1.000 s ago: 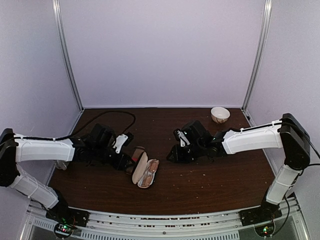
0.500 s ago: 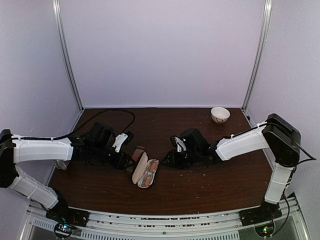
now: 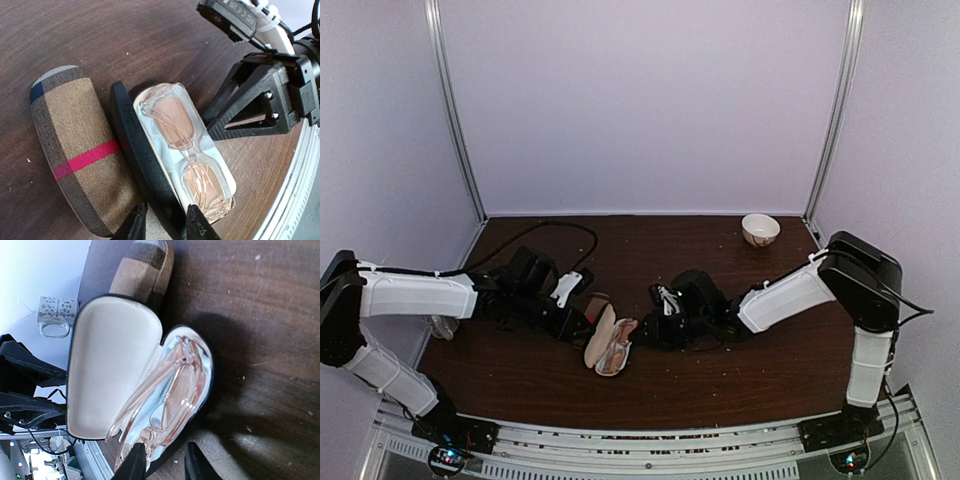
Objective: Organize the sunglasses
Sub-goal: Close the case with sunglasses at the center of the board.
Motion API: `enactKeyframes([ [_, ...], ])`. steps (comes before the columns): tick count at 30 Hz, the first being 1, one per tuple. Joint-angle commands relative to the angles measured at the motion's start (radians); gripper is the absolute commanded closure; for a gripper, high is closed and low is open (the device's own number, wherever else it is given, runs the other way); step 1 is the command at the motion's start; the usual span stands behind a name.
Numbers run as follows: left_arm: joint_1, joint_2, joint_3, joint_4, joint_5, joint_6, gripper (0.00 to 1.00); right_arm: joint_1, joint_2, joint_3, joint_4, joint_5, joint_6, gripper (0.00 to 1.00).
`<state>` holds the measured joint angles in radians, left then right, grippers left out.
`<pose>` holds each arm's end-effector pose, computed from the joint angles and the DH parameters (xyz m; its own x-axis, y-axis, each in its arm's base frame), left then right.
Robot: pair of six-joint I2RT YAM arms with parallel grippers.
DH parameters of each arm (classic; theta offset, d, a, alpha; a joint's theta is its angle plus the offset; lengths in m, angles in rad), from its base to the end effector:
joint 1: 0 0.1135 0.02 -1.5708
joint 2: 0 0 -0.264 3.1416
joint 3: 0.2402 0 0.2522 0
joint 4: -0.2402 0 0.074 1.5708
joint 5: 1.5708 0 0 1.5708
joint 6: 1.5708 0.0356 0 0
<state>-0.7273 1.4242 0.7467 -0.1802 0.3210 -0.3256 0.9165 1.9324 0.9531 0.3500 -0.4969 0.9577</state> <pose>0.2020 -0.1948 0.1863 -0.7864 0.2936 -0.5435 0.5631 0.7024 -0.4354 0.2208 0.3157 0.1286 -0.9684 -0.0813 -0.2357 -0.2433 0.5139 0.8226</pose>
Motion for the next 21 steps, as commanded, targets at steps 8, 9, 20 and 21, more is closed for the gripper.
enactKeyframes([
  [8,0.005,0.052,0.022,0.075,0.060,-0.016,0.77,0.016,0.053,0.006,0.087,-0.020,0.047,0.80],
  [9,0.005,0.056,0.020,0.079,0.063,-0.016,0.78,0.016,0.054,0.006,0.089,-0.022,0.048,0.81],
  [20,-0.015,0.092,0.025,0.120,0.100,-0.035,0.85,0.024,0.060,0.015,0.116,-0.022,0.056,0.85],
  [21,-0.019,0.098,0.025,0.126,0.102,-0.038,0.85,0.025,0.060,0.015,0.119,-0.022,0.058,0.85],
])
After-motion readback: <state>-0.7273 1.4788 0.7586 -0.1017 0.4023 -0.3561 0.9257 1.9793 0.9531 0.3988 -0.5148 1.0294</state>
